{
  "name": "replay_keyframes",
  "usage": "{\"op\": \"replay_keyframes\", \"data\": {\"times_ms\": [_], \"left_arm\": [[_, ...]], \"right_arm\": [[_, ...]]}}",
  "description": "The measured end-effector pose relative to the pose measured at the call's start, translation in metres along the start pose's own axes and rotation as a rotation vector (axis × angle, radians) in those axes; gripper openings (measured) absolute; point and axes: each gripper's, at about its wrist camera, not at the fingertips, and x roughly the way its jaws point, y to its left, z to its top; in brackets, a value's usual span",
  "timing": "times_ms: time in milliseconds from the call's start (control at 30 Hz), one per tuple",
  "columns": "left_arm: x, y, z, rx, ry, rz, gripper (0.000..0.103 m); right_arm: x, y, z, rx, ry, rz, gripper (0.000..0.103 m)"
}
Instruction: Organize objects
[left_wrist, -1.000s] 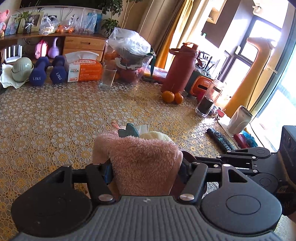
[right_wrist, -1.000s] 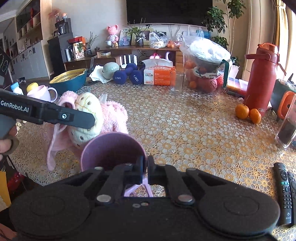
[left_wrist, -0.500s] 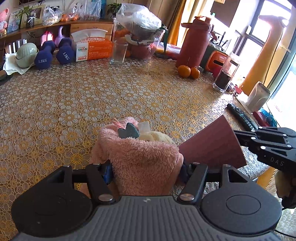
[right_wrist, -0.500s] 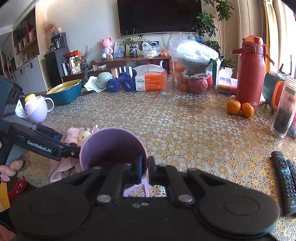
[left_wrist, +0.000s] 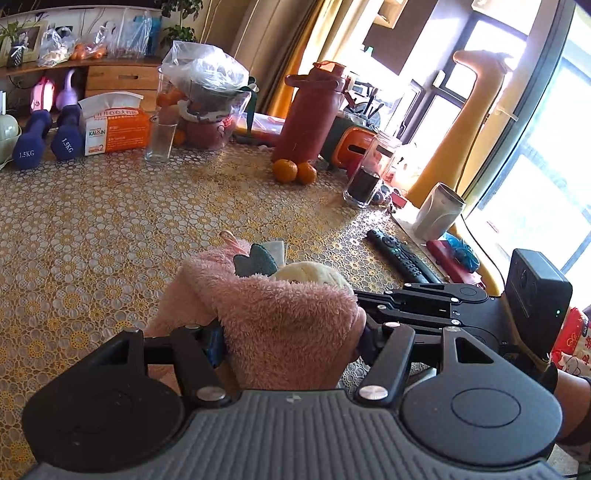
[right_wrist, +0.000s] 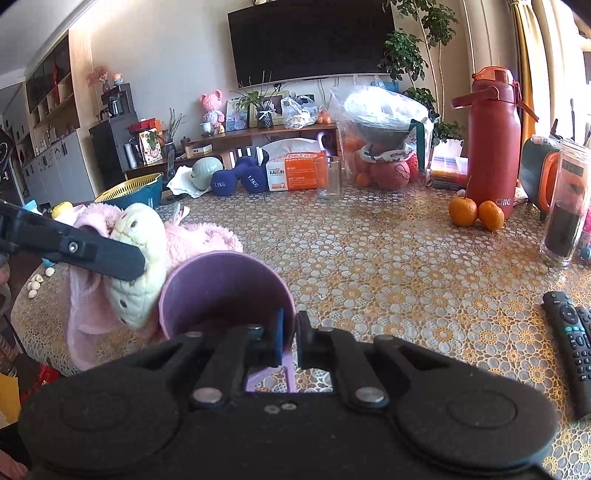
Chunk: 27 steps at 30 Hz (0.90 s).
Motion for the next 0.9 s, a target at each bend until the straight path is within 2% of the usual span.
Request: {"op": "replay_keyframes", "data": {"times_ms": [300, 567, 667, 767, 900], "left_arm": [[0.019, 0.007, -0.008, -0.006, 0.047, 0.051, 0.065], [0.047, 0.01, -0.032, 0.009, 0.153, 0.102, 0.064], [0.039, 0.007, -0.03, 0.016, 0.131, 0.101, 0.064], [0.022, -0.004, -0.02, 0.059, 0.07, 0.104, 0.064], [0.008, -0.026, -0.009, 0.109, 0.013, 0.065, 0.064]], "right_arm": [[-0.001, -0.017, -0.007, 0.054, 0.012, 0.003, 0.008], [-0.007, -0.023, -0.011, 0.064, 0.014, 0.0, 0.013], [-0.005, -0.026, -0.011, 0.078, 0.022, -0.009, 0.012], [-0.003, -0.027, -0.01, 0.092, 0.04, -0.023, 0.012], [0.0, -0.027, -0.006, 0.147, 0.061, -0.022, 0.011]]}}
